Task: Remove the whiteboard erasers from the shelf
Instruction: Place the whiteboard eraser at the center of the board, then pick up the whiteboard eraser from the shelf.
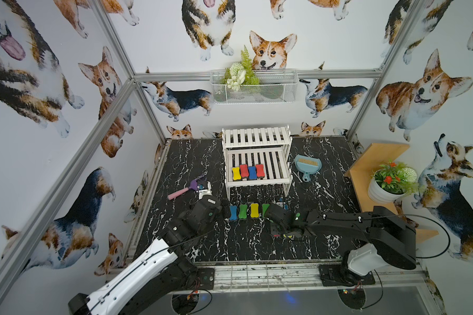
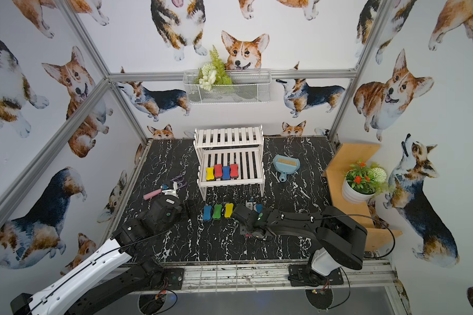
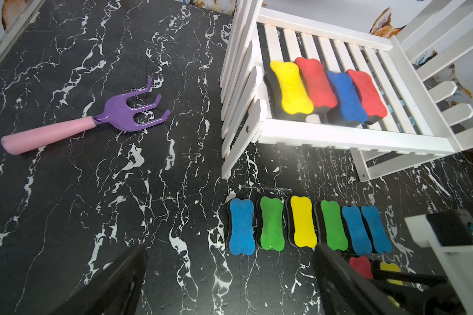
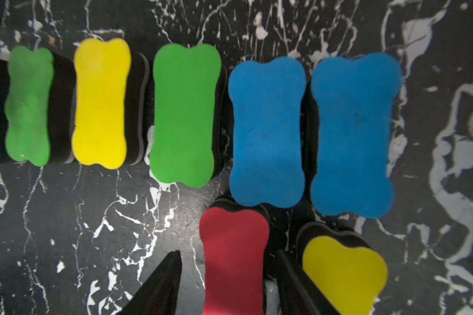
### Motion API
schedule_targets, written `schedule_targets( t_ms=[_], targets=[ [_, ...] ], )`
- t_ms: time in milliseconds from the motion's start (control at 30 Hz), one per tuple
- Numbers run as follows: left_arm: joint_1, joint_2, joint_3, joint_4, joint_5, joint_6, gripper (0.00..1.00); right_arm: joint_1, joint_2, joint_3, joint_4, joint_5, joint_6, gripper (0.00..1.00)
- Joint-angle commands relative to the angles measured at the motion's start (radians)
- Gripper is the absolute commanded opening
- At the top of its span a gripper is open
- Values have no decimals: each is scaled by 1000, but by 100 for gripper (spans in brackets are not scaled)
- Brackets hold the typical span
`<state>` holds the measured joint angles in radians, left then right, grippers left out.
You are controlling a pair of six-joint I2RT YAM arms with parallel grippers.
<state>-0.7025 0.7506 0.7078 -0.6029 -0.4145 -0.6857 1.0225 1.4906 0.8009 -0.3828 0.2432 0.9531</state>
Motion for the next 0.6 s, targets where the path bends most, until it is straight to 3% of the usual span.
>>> schedule_targets(
  t_ms=[0, 233, 333, 567],
  targets=[
    [0, 3, 9, 2, -4, 14, 99, 7, -44, 28, -40, 52, -25, 61],
    [1, -10, -16, 21, -4, 6, 99, -13, -156, 174, -11, 110, -215, 60],
    [1, -10, -18, 24, -4, 3, 99, -84, -141, 280, -8, 134, -289, 60],
    [2, -20, -15, 14, -8, -5, 99, -247, -43, 386, 144, 52, -381, 52]
  ],
)
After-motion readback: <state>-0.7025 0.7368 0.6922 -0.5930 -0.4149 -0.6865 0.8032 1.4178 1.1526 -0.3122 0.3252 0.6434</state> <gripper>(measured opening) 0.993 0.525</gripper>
